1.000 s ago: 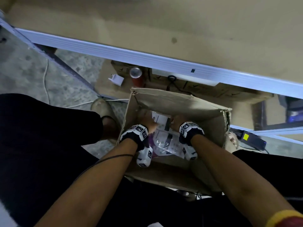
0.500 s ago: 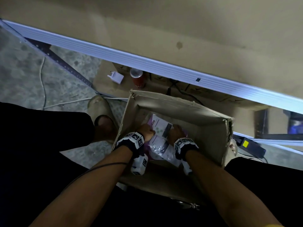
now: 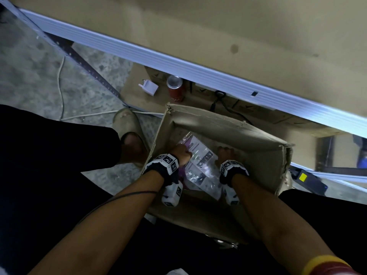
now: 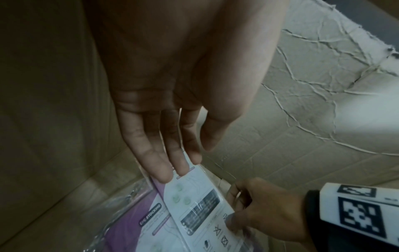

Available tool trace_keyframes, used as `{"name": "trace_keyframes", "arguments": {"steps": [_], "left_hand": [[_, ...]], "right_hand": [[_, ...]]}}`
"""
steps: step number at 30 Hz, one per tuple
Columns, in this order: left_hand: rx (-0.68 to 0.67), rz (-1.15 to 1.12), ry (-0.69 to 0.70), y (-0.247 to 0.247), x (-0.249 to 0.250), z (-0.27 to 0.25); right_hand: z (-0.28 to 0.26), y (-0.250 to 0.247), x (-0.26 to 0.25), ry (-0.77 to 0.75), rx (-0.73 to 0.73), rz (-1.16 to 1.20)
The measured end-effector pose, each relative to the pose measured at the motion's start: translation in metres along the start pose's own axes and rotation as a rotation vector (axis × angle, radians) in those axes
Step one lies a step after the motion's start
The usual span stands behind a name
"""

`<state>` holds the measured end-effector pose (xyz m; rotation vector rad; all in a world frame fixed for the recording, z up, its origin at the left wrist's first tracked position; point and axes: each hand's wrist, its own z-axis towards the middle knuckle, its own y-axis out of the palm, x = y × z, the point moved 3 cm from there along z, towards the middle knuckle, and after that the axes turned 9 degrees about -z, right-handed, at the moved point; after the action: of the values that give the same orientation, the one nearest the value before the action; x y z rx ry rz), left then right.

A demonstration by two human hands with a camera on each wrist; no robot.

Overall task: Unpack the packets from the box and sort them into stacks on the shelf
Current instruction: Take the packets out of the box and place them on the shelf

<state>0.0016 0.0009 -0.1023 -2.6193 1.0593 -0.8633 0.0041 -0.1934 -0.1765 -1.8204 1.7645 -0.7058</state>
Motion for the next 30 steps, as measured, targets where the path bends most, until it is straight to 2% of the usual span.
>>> {"name": "trace_keyframes", "arguments": {"steps": [5, 8, 16, 25, 30], "left_hand": [[0.046, 0.048, 0.034, 0.000, 0.002, -0.003], [0.003, 0.045, 0.042, 0.001, 0.006, -0.003], [-0.028, 0.039, 0.017, 0.000, 0.006, -0.003], [-0.013, 0.046, 0.022, -0.001, 0.006, -0.001], [-0.012, 0.067, -0.001, 0.008, 0.005, 0.004]], "right_hand": [[-0.008, -0.003, 0.000, -0.060, 0.034, 0.196], [-0.016, -0.007, -0.002, -0.100, -0.051, 0.242], [-0.033, 0.002, -0.005, -0.172, -0.212, 0.078], [-0.038, 0.005, -0.012, -0.105, -0.219, 0.162], [-0.046, 0.010, -0.010, -0.147, -0.293, 0.149]]}}
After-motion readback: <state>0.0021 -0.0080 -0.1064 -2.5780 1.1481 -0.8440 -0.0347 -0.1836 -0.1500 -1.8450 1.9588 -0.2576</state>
